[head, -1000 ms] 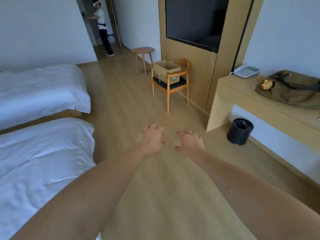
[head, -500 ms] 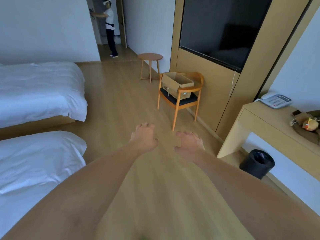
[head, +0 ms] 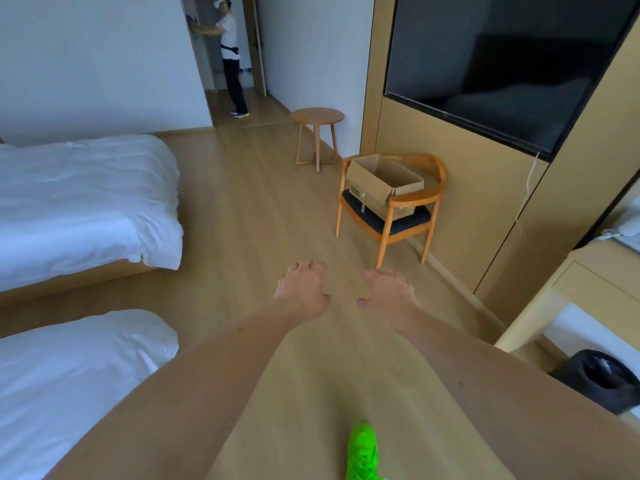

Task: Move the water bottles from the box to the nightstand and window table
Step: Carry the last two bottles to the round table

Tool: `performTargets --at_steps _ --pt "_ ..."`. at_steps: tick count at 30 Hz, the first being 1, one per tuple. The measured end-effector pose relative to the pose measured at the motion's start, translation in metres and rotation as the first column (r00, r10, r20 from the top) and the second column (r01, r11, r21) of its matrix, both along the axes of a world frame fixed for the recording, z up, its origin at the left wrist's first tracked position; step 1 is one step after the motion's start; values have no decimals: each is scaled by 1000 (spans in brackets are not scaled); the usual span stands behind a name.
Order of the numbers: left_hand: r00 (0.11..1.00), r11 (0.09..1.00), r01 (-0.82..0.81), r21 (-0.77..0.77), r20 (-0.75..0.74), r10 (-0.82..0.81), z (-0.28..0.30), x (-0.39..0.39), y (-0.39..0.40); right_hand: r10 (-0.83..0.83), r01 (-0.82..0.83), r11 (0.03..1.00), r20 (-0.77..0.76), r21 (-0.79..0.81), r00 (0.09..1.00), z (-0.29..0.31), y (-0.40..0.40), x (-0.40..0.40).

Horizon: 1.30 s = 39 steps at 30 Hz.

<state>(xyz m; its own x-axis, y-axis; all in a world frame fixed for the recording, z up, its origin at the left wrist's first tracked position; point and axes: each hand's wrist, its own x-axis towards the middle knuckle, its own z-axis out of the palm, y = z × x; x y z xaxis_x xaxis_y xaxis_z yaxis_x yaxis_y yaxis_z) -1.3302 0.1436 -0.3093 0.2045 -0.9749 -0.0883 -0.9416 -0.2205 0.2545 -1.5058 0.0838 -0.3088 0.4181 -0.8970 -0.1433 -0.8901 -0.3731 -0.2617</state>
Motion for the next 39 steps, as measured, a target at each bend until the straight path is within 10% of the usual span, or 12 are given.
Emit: performTargets --at_steps 17,39 --pt "998 997 -57 52 -23 58 2 112 -369 54 -60 995 77 79 996 -23 -369 126" --pt "954 961 264 86 -172 -247 -64 269 -813 -399 399 897 -44 190 916 -62 -731 260"
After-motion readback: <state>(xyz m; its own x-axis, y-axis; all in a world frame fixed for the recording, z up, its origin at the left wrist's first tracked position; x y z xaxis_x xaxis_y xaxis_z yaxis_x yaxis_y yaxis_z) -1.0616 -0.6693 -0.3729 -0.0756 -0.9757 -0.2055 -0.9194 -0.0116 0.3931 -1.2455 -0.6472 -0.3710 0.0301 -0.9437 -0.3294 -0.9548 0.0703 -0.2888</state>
